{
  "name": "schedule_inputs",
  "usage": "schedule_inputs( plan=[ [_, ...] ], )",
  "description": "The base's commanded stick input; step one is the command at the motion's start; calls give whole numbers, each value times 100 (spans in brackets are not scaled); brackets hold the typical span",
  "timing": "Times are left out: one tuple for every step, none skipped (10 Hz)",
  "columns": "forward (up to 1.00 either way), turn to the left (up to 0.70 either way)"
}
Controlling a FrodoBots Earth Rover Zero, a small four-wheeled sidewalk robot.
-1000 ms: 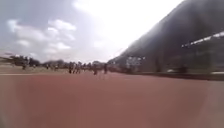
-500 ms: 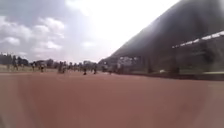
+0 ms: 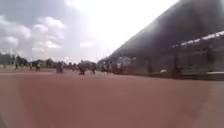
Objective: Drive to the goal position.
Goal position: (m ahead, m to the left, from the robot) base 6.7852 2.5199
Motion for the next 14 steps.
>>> schedule_inputs(
  plan=[
    [70, 0],
    [70, 0],
    [70, 0],
    [70, 0],
    [70, 0],
    [70, 0],
    [70, 0],
    [70, 0],
    [70, 0],
    [70, 0],
    [70, 0],
    [70, 0],
    [70, 0],
    [70, 0]
  ],
)
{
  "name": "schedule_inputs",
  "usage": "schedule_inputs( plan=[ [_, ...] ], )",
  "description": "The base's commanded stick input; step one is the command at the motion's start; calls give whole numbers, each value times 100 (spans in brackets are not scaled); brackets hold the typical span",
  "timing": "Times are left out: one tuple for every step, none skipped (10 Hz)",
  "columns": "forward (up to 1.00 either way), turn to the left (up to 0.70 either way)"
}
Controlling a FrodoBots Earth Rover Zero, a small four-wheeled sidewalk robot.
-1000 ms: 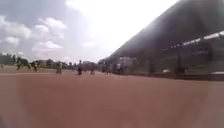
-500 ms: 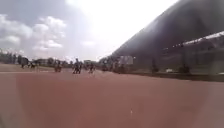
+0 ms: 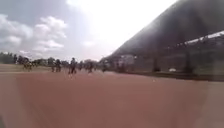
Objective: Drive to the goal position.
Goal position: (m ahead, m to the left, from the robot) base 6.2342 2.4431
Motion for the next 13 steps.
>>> schedule_inputs(
  plan=[
    [70, 0],
    [70, 0],
    [70, 0],
    [70, 0],
    [70, 0],
    [70, 0],
    [70, 0],
    [70, 0],
    [70, 0],
    [70, 0],
    [70, 0],
    [70, 0],
    [70, 0]
  ],
)
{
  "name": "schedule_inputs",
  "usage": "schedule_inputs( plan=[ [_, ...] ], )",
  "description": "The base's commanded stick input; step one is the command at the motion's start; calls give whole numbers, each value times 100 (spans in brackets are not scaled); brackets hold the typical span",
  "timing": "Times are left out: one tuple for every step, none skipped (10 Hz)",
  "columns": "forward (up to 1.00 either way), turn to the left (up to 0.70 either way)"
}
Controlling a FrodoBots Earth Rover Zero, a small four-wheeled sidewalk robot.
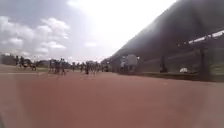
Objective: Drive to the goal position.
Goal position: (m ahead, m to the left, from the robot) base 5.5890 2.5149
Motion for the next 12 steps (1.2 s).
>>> schedule_inputs(
  plan=[
    [70, 0],
    [70, 0],
    [70, 0],
    [70, 0],
    [70, 0],
    [70, 0],
    [70, 0],
    [70, 0],
    [70, 0],
    [70, 0],
    [70, 0],
    [70, 0]
  ],
)
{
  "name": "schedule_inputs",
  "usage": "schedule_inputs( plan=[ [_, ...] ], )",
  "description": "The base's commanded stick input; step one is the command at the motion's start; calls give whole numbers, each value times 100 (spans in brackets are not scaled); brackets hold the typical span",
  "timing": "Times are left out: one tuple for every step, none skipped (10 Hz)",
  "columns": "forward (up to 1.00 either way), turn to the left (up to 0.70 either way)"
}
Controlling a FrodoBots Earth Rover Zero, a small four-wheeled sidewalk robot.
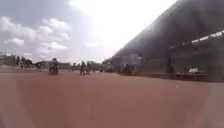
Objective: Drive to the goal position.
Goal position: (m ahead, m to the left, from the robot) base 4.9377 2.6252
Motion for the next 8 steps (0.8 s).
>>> schedule_inputs(
  plan=[
    [70, 0],
    [70, 0],
    [70, 0],
    [70, 0],
    [70, 0],
    [70, 0],
    [70, 0],
    [70, 0]
  ],
)
